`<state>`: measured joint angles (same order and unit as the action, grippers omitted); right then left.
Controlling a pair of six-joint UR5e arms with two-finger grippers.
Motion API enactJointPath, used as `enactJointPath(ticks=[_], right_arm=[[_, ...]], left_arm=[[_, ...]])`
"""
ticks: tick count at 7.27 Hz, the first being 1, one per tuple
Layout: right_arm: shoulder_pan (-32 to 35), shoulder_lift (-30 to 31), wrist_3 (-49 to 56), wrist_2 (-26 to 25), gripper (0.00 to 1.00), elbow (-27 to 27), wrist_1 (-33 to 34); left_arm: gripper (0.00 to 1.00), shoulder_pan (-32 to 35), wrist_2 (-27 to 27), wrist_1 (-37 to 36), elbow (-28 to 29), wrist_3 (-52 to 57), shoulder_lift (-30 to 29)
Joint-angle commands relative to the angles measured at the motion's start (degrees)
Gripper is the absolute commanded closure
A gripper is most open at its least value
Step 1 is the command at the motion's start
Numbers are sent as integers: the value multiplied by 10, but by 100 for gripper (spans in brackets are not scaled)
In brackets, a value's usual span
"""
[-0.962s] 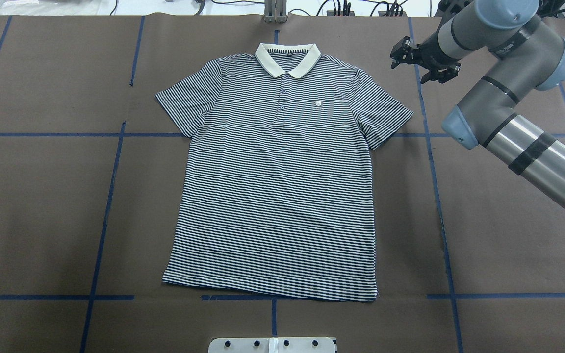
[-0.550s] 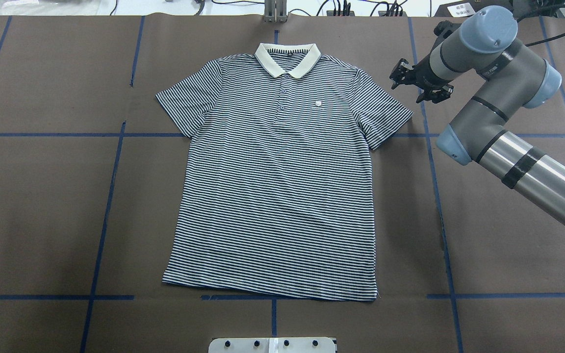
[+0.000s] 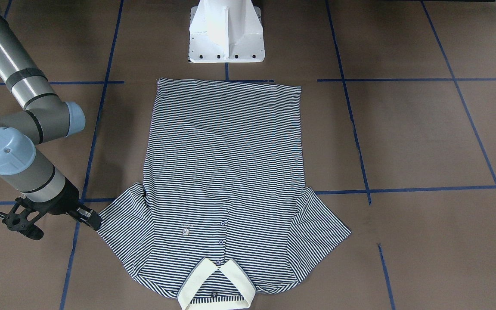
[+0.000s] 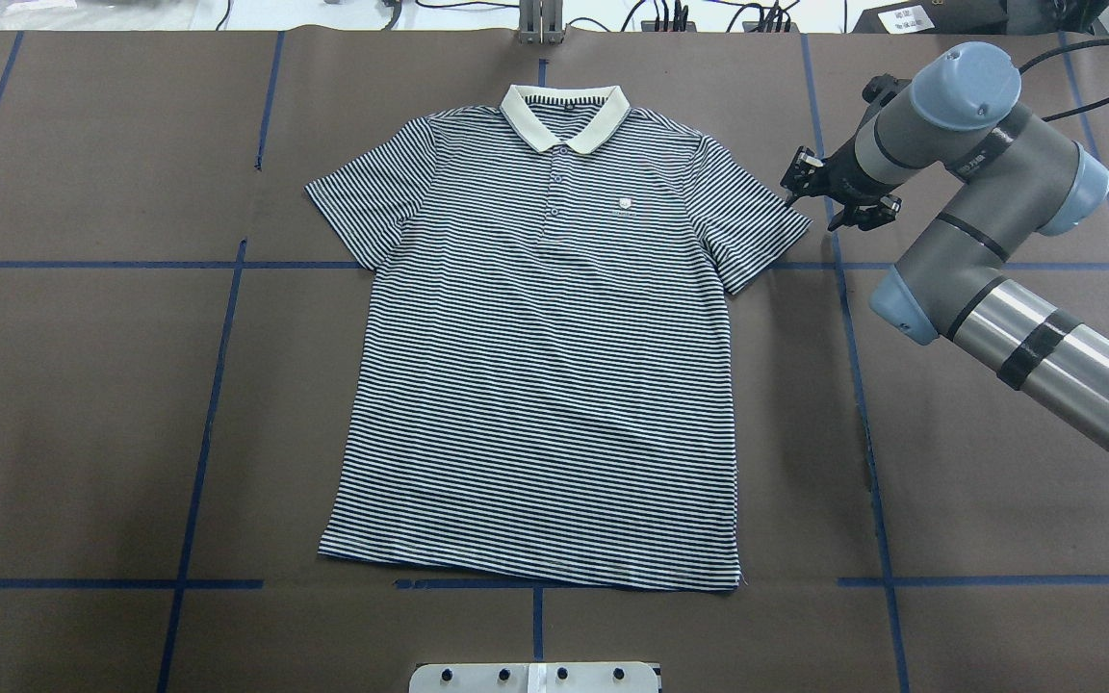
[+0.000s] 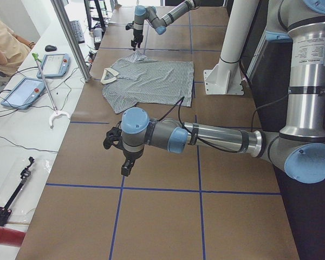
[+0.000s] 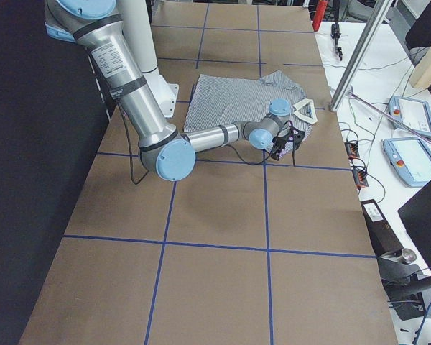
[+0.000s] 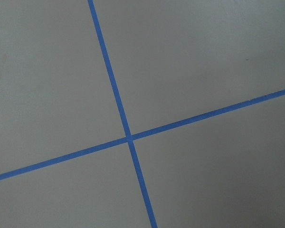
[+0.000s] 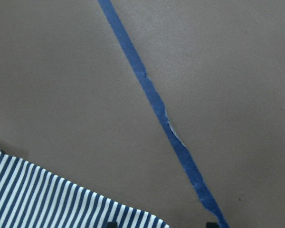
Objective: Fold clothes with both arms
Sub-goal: 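Move the right gripper toward the sleeve nearest it on the striped polo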
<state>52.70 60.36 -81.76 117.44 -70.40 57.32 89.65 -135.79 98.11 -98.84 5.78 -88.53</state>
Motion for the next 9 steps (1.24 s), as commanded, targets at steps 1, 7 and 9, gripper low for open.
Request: enactJointPath(ticks=[1,7,9], right_arm=[[-4,1,0,1,39,0,1],[-12,0,5,1,100,1,2],[-11,-1,7,2,100,-4,2]], left_arm=[[0,0,0,6,-1,-1,0],[0,0,0,6,0,0,0],[0,0,0,6,0,0,0]])
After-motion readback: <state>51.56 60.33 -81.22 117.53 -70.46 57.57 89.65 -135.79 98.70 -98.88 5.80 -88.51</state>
